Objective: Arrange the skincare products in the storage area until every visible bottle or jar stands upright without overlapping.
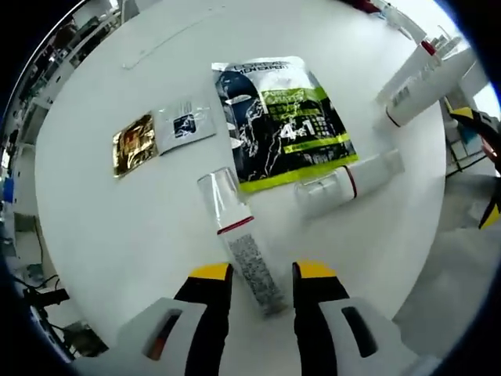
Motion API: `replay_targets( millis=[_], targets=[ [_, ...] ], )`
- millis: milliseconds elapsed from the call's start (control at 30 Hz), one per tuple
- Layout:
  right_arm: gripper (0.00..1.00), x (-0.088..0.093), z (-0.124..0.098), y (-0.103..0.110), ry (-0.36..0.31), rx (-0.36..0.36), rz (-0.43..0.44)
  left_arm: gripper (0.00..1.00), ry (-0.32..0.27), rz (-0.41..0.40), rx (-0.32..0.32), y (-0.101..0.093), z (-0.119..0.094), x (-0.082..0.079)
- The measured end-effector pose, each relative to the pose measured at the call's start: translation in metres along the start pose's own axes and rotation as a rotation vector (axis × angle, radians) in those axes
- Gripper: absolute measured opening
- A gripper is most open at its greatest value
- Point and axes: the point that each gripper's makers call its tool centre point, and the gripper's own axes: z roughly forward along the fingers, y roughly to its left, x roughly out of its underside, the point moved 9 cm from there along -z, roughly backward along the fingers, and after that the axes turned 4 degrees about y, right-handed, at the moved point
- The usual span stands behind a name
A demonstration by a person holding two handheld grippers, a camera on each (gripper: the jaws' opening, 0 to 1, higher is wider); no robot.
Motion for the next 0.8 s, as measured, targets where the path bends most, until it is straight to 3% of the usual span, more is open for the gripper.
replay_targets(
  millis=[233, 500, 633, 800],
  targets=[
    [0.98, 0.0, 0.0, 0.0, 0.002, 0.0, -0.003, 0.27, 0.006, 0.0, -0.006, 0.003, 0.001, 0.002],
    [0.98, 0.0, 0.001, 0.0, 0.003, 0.001, -0.008, 0.23, -0.032, -0.044, -0.012, 0.009, -0.007, 0.009],
    [0.98, 0.0, 0.001, 0.0, 0.003, 0.001, -0.011, 0.23, -0.089, -0.146, 0.066, 0.008, -0.012, 0.011],
    [0.98, 0.0, 0.001, 0.001, 0.0, -0.003, -0.016, 0.22, -0.133, -0.2, 0.109, 0.01, -0.019, 0.02]
  ],
)
